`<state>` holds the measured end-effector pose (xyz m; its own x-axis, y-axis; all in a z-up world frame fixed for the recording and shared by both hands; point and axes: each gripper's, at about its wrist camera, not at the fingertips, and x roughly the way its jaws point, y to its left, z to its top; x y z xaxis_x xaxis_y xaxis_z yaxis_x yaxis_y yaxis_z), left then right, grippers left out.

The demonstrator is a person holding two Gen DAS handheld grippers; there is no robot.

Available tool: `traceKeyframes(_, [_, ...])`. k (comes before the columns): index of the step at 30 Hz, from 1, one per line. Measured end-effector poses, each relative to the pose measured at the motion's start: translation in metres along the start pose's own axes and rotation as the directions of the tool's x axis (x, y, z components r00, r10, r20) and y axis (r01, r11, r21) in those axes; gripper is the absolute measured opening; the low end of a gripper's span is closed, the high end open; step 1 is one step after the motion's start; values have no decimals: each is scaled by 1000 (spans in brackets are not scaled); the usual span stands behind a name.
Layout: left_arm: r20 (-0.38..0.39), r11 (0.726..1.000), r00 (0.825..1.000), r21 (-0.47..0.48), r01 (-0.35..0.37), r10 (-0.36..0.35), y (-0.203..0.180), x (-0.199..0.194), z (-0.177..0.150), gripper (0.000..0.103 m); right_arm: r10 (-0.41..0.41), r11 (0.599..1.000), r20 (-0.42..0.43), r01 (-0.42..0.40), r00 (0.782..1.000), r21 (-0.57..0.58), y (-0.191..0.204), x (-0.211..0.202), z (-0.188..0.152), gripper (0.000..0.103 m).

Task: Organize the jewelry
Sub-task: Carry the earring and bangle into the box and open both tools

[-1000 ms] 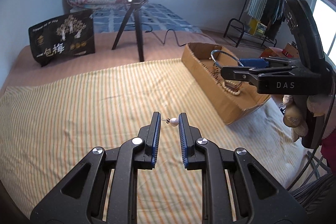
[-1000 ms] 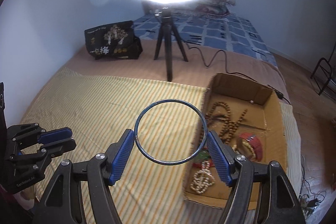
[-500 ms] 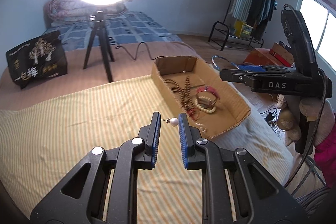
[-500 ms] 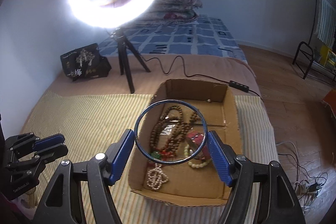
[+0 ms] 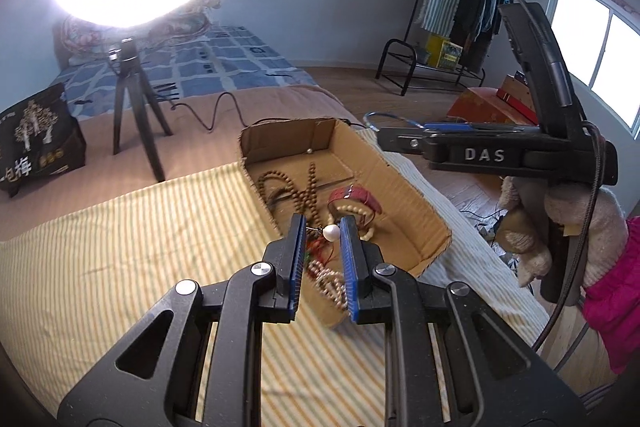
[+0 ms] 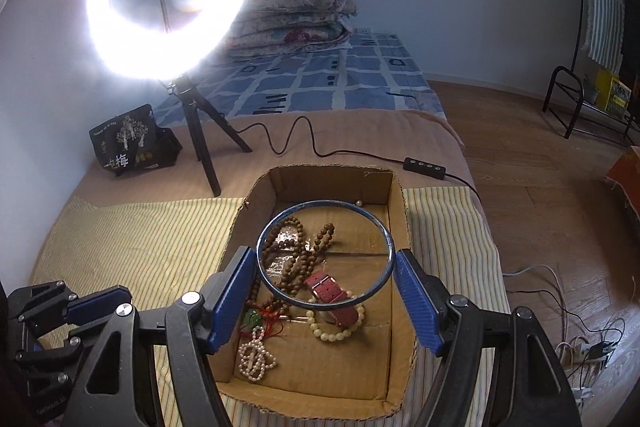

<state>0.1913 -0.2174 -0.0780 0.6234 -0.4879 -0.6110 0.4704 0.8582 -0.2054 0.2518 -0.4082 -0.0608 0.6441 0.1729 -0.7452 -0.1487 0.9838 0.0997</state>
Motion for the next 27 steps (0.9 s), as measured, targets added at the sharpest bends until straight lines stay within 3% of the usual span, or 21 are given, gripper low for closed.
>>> traceKeyframes(17, [-3,998,1000,58,3,-3,-19,34,15,16,-13,999,-6,13,1000,30,-17,30,10,73])
traceKeyframes(22, [-15,999,1000,38,2,-1,-17,41,16,16,-4,1000,-6,4,1000,31,-17,32,11,73])
traceKeyframes(25, [-21,999,1000,34,-1,1,-16,42,17,17,-14,999,0,14,1000,38,-17,33,11,80])
traceKeyframes(27, [-24,999,1000,36,3,-2,-16,43,17,32,-30,998,10,29,1000,51,-19,33,11,91])
